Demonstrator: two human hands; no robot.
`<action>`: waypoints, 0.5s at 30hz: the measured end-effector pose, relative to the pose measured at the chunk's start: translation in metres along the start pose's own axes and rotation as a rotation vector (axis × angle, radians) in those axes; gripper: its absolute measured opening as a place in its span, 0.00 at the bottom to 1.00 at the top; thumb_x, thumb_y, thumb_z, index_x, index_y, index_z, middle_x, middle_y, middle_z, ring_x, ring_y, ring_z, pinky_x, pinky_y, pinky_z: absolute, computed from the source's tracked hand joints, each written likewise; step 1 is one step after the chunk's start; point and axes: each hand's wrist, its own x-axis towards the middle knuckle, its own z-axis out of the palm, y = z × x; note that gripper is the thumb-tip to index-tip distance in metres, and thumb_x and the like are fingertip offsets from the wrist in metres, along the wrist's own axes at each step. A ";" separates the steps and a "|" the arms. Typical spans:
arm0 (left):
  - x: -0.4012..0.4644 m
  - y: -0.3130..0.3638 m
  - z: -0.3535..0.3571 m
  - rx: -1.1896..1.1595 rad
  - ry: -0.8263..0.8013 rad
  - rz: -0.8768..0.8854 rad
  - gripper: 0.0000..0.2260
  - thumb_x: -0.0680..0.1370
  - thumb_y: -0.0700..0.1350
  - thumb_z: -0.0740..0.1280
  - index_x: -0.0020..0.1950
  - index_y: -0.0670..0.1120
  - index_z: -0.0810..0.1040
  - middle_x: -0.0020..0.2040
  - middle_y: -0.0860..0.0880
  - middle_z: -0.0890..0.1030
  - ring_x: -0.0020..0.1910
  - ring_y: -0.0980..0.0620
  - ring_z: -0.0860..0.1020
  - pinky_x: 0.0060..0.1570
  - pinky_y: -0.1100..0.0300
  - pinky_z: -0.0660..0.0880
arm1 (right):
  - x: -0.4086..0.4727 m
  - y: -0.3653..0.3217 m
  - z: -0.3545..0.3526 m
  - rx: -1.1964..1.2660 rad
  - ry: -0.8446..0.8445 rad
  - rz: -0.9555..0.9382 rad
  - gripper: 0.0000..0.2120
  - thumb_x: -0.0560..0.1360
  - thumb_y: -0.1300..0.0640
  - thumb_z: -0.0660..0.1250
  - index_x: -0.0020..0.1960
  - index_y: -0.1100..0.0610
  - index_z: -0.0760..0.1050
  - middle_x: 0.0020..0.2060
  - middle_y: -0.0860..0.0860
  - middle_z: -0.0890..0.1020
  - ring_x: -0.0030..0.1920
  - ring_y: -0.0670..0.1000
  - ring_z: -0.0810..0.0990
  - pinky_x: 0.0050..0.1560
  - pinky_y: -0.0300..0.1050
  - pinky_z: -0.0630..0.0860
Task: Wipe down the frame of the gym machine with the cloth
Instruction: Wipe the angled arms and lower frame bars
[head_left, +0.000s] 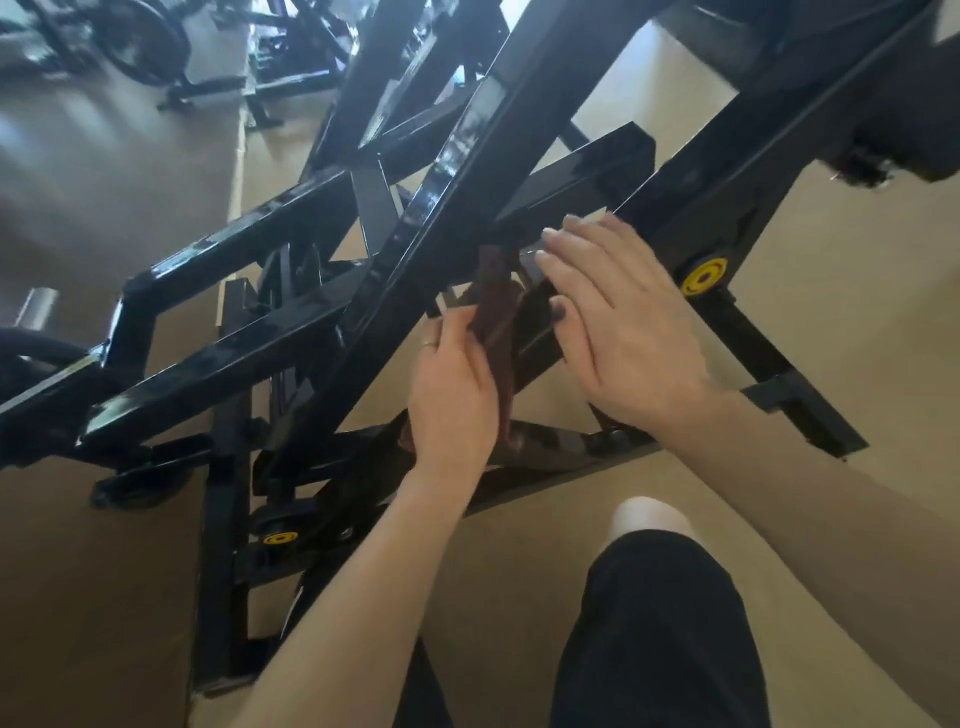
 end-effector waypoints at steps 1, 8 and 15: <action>0.000 -0.012 -0.003 0.035 -0.012 -0.053 0.12 0.85 0.46 0.57 0.66 0.47 0.75 0.58 0.50 0.78 0.51 0.56 0.76 0.50 0.65 0.74 | 0.005 0.007 -0.008 -0.038 0.068 0.029 0.21 0.86 0.56 0.52 0.68 0.66 0.77 0.68 0.62 0.78 0.72 0.61 0.74 0.78 0.60 0.62; 0.009 0.019 -0.002 0.052 -0.006 -0.003 0.12 0.84 0.40 0.59 0.66 0.43 0.76 0.59 0.45 0.78 0.54 0.50 0.77 0.50 0.62 0.72 | 0.027 0.053 -0.016 -0.294 0.119 0.220 0.25 0.87 0.52 0.46 0.73 0.63 0.73 0.71 0.58 0.76 0.76 0.61 0.67 0.80 0.56 0.46; 0.026 0.086 0.019 -0.038 0.011 0.161 0.14 0.83 0.46 0.56 0.65 0.46 0.76 0.61 0.45 0.76 0.55 0.48 0.78 0.51 0.57 0.79 | 0.026 0.063 -0.026 -0.265 0.025 0.143 0.28 0.87 0.51 0.41 0.78 0.61 0.67 0.75 0.58 0.72 0.78 0.60 0.64 0.81 0.52 0.42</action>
